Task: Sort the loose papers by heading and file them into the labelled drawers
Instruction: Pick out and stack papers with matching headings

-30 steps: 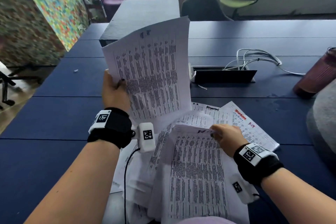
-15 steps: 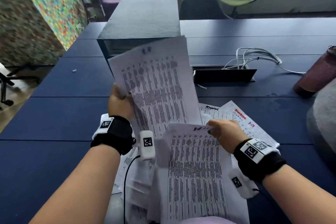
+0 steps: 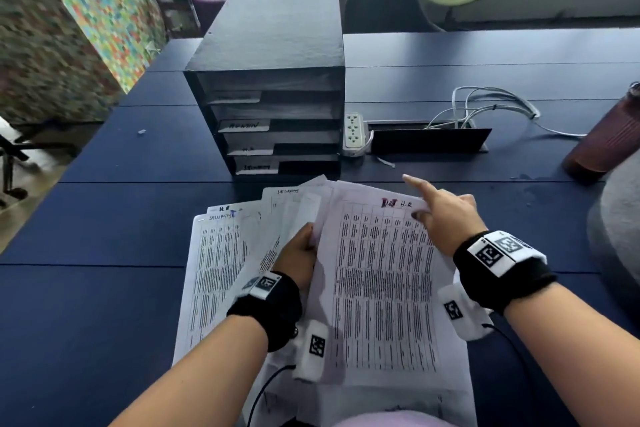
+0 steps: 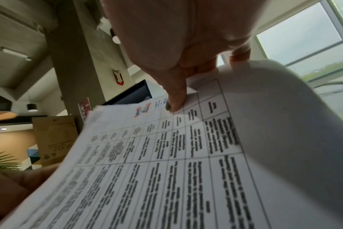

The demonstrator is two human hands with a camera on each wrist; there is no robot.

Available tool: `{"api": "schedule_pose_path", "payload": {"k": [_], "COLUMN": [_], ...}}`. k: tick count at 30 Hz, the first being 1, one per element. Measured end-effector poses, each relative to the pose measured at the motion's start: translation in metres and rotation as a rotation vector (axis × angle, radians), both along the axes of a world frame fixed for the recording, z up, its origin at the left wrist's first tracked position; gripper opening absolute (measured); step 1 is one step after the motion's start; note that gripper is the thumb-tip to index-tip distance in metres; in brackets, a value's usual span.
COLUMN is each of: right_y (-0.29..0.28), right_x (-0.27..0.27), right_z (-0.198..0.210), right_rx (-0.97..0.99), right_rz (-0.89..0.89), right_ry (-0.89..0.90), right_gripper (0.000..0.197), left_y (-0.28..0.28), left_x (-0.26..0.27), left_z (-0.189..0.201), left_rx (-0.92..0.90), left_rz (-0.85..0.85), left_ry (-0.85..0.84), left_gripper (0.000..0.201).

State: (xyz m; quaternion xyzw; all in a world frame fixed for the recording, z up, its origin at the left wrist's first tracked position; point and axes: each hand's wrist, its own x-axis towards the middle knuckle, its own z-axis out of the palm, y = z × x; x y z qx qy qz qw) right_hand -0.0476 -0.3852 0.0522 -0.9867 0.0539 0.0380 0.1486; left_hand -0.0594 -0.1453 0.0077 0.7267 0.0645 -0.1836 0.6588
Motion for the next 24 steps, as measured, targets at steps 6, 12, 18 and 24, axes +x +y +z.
{"api": "schedule_pose_path", "payload": {"k": [6,12,18,24], "right_y": [0.005,-0.001,0.000,0.004], "right_x": [-0.013,-0.002,-0.004,-0.028], "right_z": [-0.025,-0.025,-0.024,-0.041], "right_rx": [0.015,-0.063,-0.149,-0.085], "right_rz": [-0.023,-0.096,0.013,0.030], "right_ry": [0.061,-0.052,-0.105,0.012], "right_gripper": [0.042,0.017,0.015,0.022], "left_y": [-0.005,-0.002,0.005,0.028], "left_x": [-0.015,-0.009,0.011,0.031], "left_z": [-0.011,-0.009,-0.023,-0.036], "left_rx": [-0.035,0.084,0.592,0.797], "left_rz": [-0.006,0.020,-0.007,0.081], "left_ry": [0.077,0.132,-0.121,-0.009], "left_gripper": [0.014,0.022,0.031,0.039]}}
